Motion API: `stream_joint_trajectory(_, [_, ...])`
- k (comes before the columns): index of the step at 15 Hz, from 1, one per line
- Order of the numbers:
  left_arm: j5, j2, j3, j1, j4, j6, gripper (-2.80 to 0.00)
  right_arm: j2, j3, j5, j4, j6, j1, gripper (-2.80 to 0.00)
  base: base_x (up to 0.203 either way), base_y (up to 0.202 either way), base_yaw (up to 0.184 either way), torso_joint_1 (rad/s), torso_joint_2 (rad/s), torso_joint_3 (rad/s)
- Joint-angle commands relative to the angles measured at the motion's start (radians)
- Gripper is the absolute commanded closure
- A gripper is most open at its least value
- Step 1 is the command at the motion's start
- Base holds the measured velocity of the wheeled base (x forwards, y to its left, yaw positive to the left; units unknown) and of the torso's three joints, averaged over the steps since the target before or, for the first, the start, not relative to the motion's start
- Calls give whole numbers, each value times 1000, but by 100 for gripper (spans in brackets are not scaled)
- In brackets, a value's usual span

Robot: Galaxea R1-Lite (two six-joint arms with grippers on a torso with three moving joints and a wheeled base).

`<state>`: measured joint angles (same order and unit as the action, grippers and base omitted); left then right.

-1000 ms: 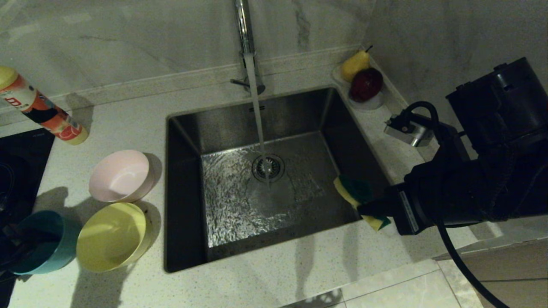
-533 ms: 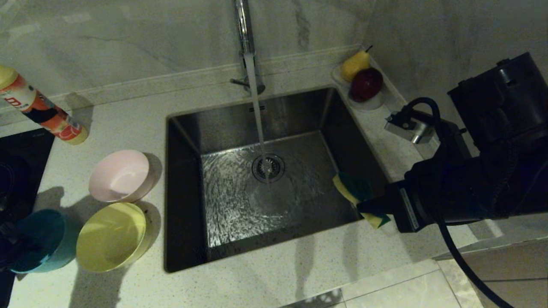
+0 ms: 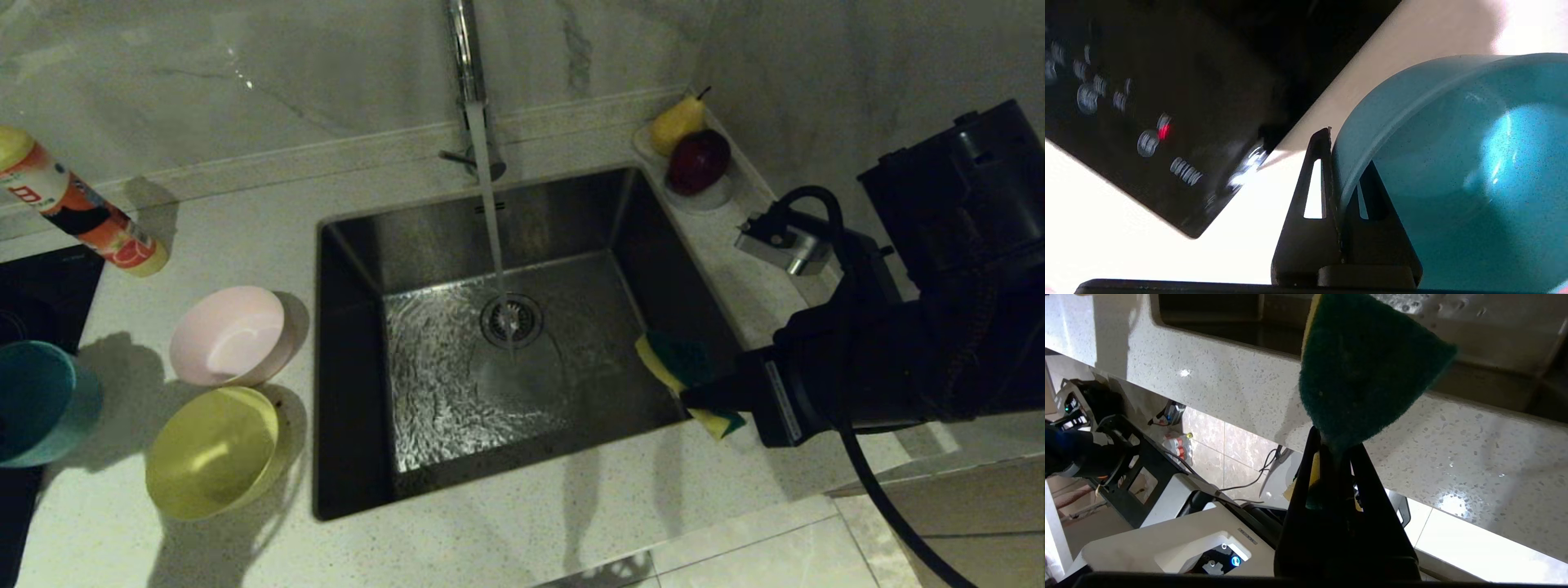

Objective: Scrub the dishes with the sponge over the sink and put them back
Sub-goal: Pick up a bowl and the sponge

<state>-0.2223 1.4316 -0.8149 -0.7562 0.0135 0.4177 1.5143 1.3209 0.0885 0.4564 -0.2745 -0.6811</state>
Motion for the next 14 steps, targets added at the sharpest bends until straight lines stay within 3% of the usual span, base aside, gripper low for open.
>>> stream_joint_trajectory(1, [-2, -78, -86, -2, -17, 51, 0, -11, -8, 0, 4, -3, 0, 0, 0, 0, 0, 0, 0, 0])
stream_joint_trajectory(4, [-10, -123, -228, 1, -90, 85, 0, -34, -13, -2, 3, -5, -17, 0, 0, 0, 0, 0, 0, 0])
stream_joint_trajectory(6, [-12, -126, -299, 44, -133, 143, 0, -49, -11, -4, 1, -4, -28, 0, 0, 0, 0, 0, 0, 0])
stream_joint_trajectory(11, [23, -71, -473, 418, -308, 174, 0, -93, -41, -1, 2, -4, -29, 0, 0, 0, 0, 0, 0, 0])
stream_joint_trajectory(14, [182, 17, -520, 680, -319, 186, 0, -119, -45, -7, 5, -2, -29, 0, 0, 0, 0, 0, 0, 0])
